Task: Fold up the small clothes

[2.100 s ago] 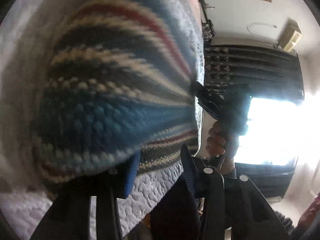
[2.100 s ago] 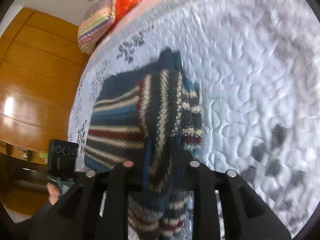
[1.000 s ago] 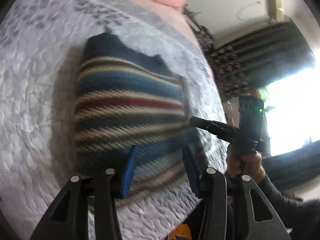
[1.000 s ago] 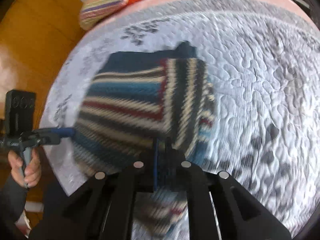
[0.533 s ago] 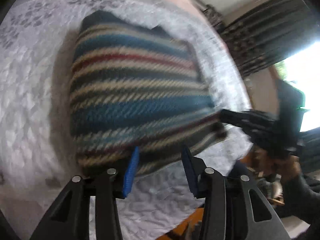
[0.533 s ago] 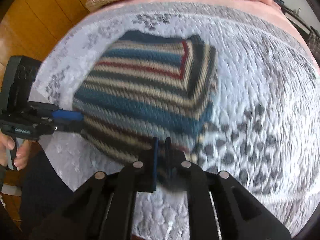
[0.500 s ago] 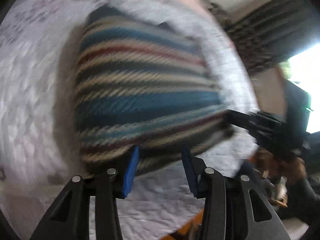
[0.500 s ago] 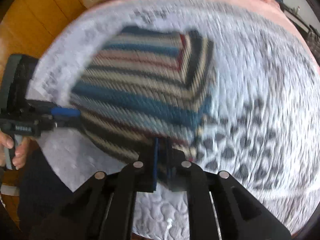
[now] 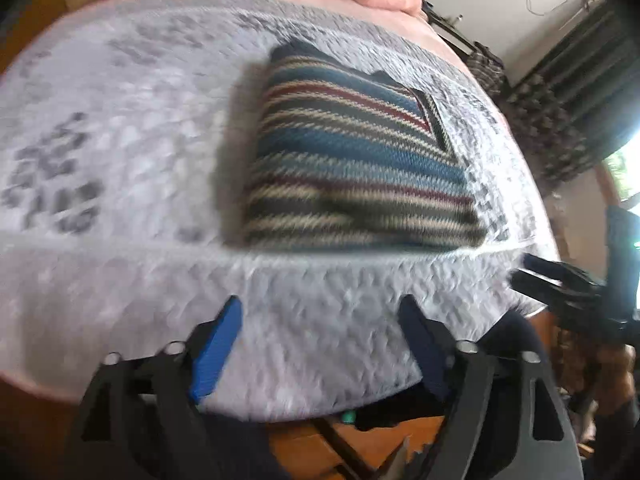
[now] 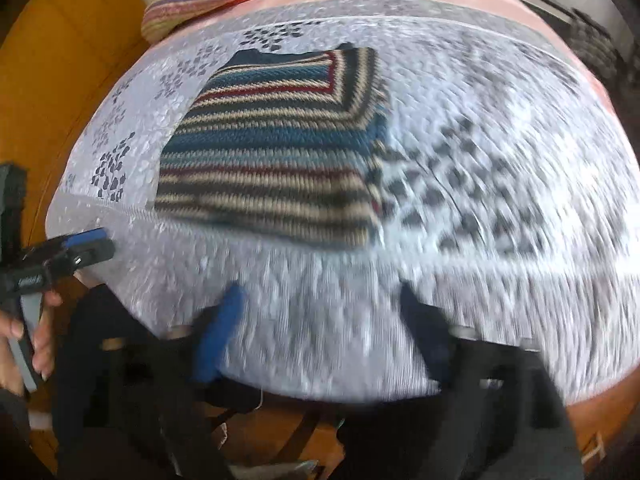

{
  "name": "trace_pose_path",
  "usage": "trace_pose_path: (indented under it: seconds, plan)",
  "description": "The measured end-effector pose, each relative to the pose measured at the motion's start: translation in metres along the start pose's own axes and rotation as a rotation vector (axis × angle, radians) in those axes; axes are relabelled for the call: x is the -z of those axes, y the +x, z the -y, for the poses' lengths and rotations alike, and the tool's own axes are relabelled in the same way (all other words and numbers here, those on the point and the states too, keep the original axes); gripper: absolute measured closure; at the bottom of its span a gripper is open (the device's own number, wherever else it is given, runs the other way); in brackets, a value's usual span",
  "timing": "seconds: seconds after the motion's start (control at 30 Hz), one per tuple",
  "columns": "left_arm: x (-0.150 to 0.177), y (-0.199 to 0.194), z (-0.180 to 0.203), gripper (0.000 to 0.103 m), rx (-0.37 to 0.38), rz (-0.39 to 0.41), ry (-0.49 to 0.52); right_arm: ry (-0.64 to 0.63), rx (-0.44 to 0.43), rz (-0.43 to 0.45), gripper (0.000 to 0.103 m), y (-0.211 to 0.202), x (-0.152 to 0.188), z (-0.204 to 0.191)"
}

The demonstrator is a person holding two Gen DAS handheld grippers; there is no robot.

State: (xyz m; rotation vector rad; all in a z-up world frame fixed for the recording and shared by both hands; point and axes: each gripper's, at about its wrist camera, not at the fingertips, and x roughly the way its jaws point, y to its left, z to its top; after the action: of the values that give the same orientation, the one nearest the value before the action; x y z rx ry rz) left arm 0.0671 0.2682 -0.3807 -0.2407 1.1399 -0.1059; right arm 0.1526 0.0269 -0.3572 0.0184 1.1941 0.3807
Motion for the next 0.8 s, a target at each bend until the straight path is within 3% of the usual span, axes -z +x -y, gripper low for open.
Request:
trace_pose_path:
  seconds: [0.17, 0.23, 0.3, 0.4, 0.5, 0.8]
  plan:
    - [0.040, -0.047, 0.020, 0.014, -0.131, 0.049, 0.021, -0.001, 0.145, 0.070, 0.008, -0.044, 0.046, -0.029]
    - [0.049, -0.065, 0.035, 0.012, -0.166, 0.104, 0.048, 0.001, 0.213, 0.154, 0.003, -0.071, 0.058, -0.044]
    - [0.063, -0.092, 0.048, 0.011, -0.221, 0.182, 0.058, -0.015, 0.262, 0.173, 0.003, -0.096, 0.064, -0.059]
    - [0.077, -0.131, 0.059, 0.011, -0.177, 0.243, 0.034, -0.060, 0.193, 0.179, 0.003, -0.126, 0.065, -0.074]
    - [0.079, -0.170, 0.068, 0.011, -0.152, 0.271, 0.036, -0.060, 0.134, 0.251, 0.003, -0.168, 0.067, -0.088]
    - [0.089, -0.258, 0.099, 0.011, -0.193, 0.384, 0.107, -0.081, 0.214, 0.357, 0.003, -0.247, 0.080, -0.126]
